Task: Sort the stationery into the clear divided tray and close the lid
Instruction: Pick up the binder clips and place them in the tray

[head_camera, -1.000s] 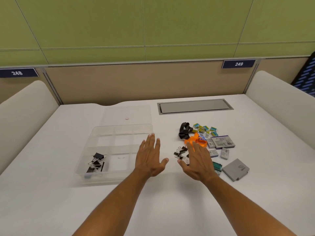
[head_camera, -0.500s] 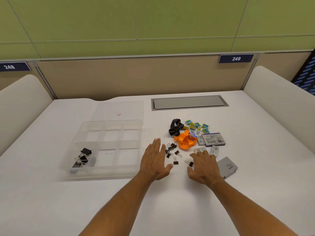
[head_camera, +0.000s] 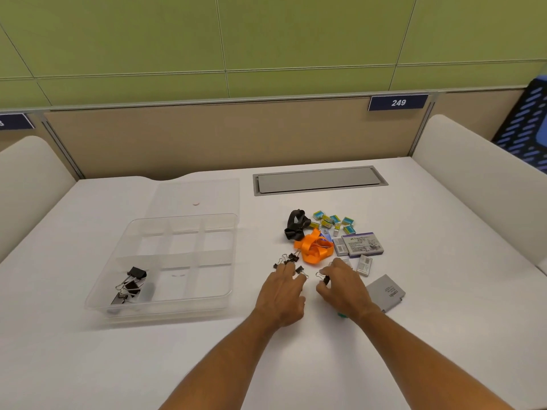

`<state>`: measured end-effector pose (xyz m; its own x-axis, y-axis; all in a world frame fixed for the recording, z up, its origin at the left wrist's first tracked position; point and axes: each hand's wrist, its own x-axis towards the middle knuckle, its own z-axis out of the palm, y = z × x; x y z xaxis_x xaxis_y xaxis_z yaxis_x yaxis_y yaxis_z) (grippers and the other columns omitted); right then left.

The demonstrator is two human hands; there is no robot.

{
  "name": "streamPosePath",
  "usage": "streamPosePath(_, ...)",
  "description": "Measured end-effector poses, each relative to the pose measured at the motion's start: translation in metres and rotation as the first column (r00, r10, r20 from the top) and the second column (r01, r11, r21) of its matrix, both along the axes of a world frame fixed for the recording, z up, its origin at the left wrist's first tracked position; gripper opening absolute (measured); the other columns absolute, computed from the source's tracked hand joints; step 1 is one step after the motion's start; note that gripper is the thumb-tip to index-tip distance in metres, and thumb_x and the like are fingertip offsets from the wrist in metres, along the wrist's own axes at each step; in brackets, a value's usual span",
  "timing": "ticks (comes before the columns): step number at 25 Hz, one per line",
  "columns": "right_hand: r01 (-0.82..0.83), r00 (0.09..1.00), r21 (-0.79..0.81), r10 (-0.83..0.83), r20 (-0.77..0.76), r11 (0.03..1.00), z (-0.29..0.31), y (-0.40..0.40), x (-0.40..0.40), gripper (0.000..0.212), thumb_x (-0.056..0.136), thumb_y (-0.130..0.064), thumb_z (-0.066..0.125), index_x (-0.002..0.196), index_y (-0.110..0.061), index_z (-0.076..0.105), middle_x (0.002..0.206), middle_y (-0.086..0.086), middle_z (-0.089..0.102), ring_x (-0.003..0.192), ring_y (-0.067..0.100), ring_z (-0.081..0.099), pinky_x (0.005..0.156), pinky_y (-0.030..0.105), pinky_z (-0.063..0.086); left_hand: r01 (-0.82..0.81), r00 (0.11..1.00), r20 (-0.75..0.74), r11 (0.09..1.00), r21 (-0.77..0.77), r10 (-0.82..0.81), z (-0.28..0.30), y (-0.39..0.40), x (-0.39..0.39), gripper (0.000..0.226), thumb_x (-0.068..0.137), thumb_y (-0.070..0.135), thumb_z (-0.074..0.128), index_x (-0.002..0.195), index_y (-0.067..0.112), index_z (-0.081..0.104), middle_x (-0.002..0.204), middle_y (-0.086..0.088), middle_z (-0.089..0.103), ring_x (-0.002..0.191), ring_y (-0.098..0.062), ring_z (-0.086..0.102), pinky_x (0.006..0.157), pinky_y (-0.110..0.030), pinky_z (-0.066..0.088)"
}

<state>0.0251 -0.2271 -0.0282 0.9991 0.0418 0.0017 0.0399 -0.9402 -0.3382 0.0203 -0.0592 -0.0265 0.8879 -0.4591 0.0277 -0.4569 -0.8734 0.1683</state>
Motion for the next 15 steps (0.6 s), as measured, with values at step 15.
streamPosePath(15, 0.015, 0.994, 0.189, 0.006, -0.107, 0.982, -0.007, 0.015, 0.023, 0.024, 0.095, -0.015, 0.039, 0.097, -0.012, 0.063, 0.096, 0.008, 0.066, 0.09, 0.021, 0.058, 0.08, 0.037, 0.047, -0.059, 0.987, -0.156, 0.995, -0.077, 0.046, -0.015, 0.003, 0.015, 0.026, 0.084, 0.003, 0.047, 0.11, 0.004, 0.053, 0.116, -0.015, 0.052, 0.106, -0.031, 0.049, 0.082, -0.034, 0.041)
